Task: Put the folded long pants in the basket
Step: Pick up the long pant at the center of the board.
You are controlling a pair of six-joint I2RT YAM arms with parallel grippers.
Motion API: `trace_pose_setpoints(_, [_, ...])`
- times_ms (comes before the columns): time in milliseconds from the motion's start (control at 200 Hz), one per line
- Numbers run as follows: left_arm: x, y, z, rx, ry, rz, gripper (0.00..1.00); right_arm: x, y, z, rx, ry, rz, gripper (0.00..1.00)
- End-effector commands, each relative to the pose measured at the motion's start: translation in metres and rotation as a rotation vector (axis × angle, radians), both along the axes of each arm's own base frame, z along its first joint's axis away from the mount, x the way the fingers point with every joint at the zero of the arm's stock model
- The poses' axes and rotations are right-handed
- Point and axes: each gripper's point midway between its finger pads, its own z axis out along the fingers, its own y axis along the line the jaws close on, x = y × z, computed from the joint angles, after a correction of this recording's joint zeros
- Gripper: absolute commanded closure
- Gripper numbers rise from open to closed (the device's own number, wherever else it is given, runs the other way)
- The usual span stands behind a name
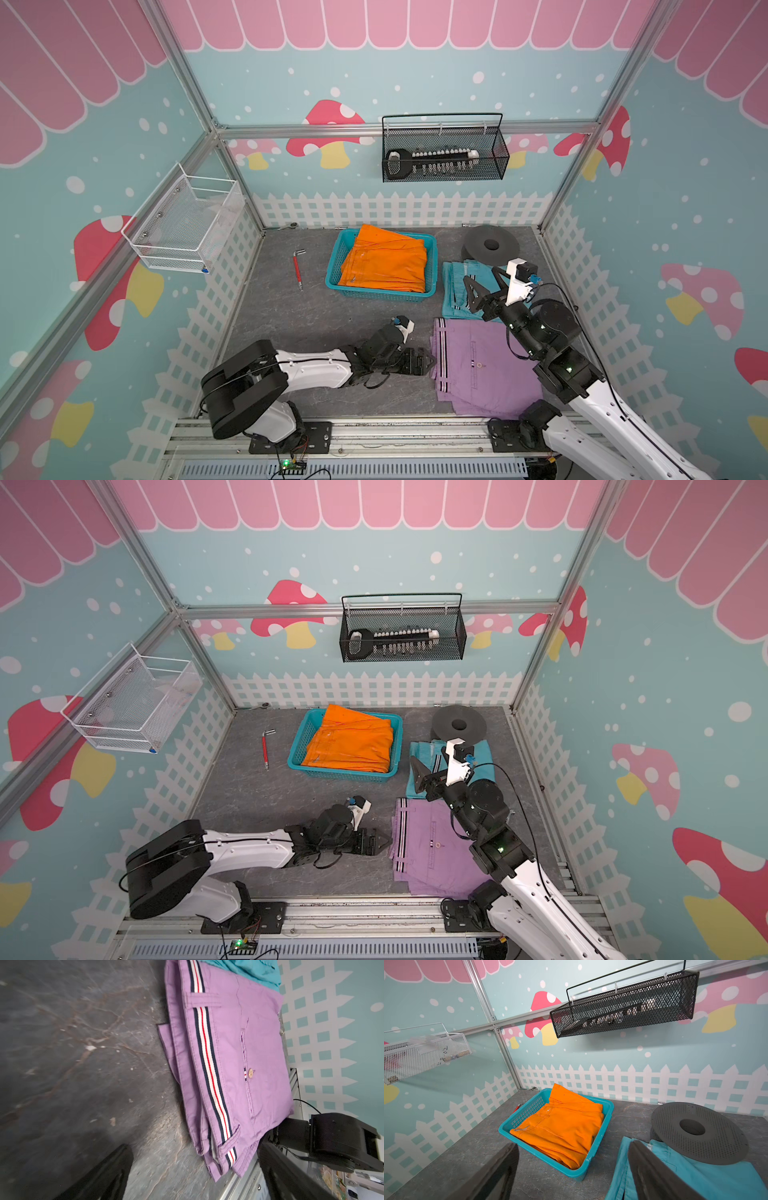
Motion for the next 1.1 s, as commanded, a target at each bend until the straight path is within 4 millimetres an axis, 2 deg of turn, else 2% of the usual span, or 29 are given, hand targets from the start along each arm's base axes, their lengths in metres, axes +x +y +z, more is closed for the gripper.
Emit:
trace_pose_setpoints(0, [-0.004, -0.029, 0.005, -0.091, 0.045, -0.058, 0.01, 0.004, 0.006, -0.015, -0.018, 0.056, 0.009, 0.12])
trace_pose_setpoints(150, [-0.009, -0.044, -0.024, -0.045, 0.127, -0.093, 0.01, 0.006, 0.013, -0.017, -0.025, 0.069, 0.04, 0.12])
trace_pose_setpoints(300, [-0.014, -0.055, -0.05, -0.015, 0.196, -0.125, 0.03, 0.001, 0.01, -0.014, -0.014, 0.053, 0.042, 0.12])
trace_pose_setpoints(435, [-0.012, -0.06, -0.07, 0.015, 0.218, -0.128, 0.09, -0.002, 0.009, -0.013, -0.006, 0.046, 0.045, 0.12])
trace_pose_setpoints(585, [-0.008, -0.068, -0.087, 0.027, 0.227, -0.131, 0.28, 0.0, 0.014, -0.021, -0.011, 0.064, 0.061, 0.12])
trace_pose_setpoints(695, [-0.008, -0.079, -0.097, 0.023, 0.253, -0.159, 0.56, 0.0, 0.015, -0.029, -0.013, 0.078, 0.069, 0.12])
trace_pose_setpoints(770, [-0.004, -0.078, -0.103, 0.037, 0.25, -0.148, 0.73, -0.001, 0.013, -0.033, -0.013, 0.081, 0.061, 0.12])
trace_pose_setpoints(850, [0.001, -0.073, -0.103, 0.048, 0.238, -0.132, 1.0, -0.003, 0.01, -0.035, -0.011, 0.078, 0.05, 0.12])
trace_pose_setpoints(1006, [0.012, -0.051, -0.081, 0.039, 0.178, -0.103, 1.0, -0.005, 0.008, -0.039, -0.002, 0.08, 0.047, 0.12])
trace_pose_setpoints(1096, [0.022, -0.025, -0.061, 0.04, 0.126, -0.062, 1.0, -0.006, 0.011, -0.05, 0.009, 0.101, 0.065, 0.12])
